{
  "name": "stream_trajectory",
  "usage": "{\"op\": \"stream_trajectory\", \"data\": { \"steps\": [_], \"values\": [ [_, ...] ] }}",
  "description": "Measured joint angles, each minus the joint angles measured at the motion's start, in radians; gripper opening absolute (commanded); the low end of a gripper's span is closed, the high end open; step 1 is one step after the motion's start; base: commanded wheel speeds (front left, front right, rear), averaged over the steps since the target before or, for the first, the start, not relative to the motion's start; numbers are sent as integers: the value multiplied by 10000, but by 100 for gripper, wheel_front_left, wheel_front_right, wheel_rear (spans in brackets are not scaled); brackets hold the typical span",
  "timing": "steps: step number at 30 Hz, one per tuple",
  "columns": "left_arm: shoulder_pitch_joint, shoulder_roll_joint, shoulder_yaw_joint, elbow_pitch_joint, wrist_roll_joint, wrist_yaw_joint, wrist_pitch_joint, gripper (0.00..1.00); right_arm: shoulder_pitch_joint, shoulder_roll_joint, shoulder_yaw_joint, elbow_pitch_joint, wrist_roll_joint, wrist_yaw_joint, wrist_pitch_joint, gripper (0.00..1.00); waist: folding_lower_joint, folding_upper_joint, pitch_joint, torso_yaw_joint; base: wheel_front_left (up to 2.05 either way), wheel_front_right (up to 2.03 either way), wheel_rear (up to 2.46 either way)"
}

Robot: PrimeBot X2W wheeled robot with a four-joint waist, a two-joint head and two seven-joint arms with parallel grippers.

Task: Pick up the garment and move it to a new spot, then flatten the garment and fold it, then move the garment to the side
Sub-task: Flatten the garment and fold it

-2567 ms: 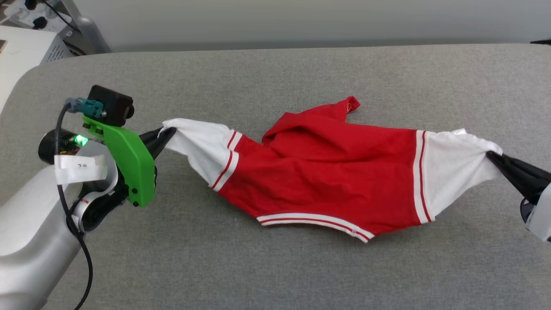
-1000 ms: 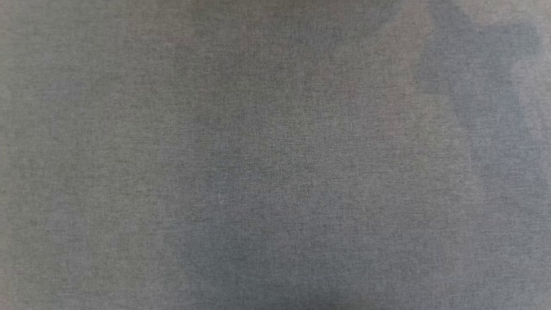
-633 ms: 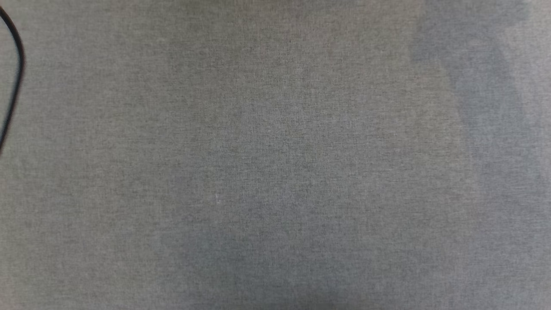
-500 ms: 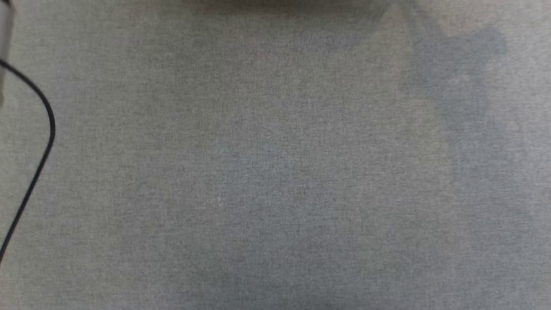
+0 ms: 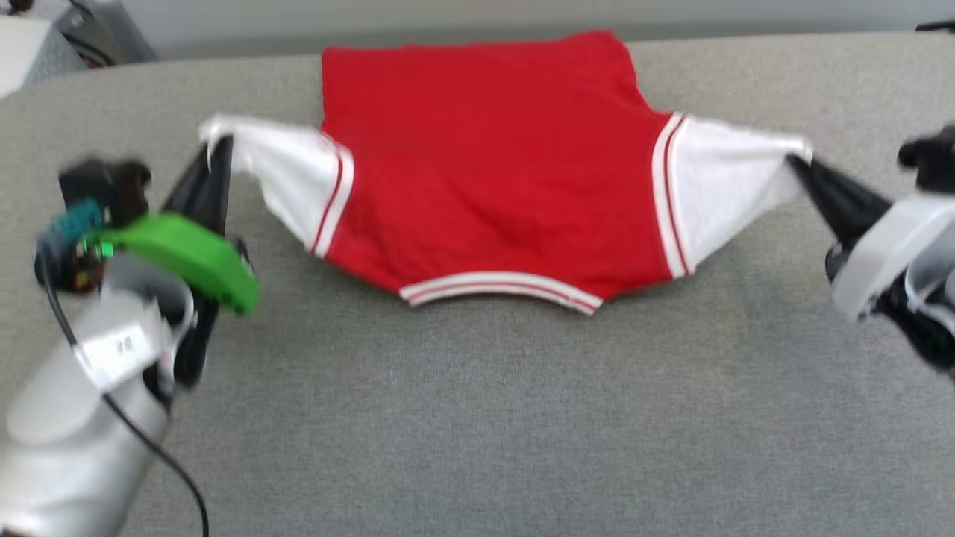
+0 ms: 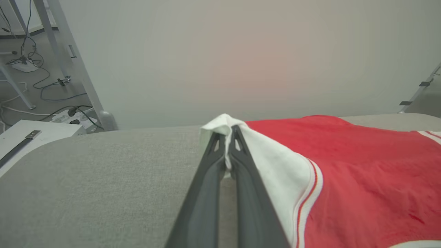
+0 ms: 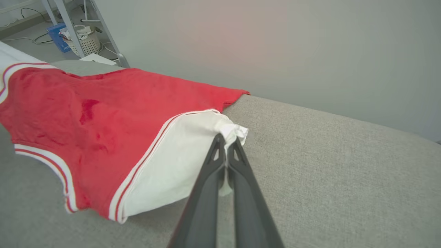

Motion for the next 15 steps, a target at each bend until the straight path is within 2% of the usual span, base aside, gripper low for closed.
{"op": "stream_trajectory", "data": {
  "steps": [8,15],
  "values": [
    [3527,558,247,-1490,-717,1051,-77,0,2494,-470,69,-548,366,0,-174,0,0,0,-1124,24,0,0,0],
    [5520,895,575,-2232,-1214,1603,-161,0,4423,-907,-236,-959,301,0,-6,0,0,0,-1751,144,0,0,0]
  ]
}}
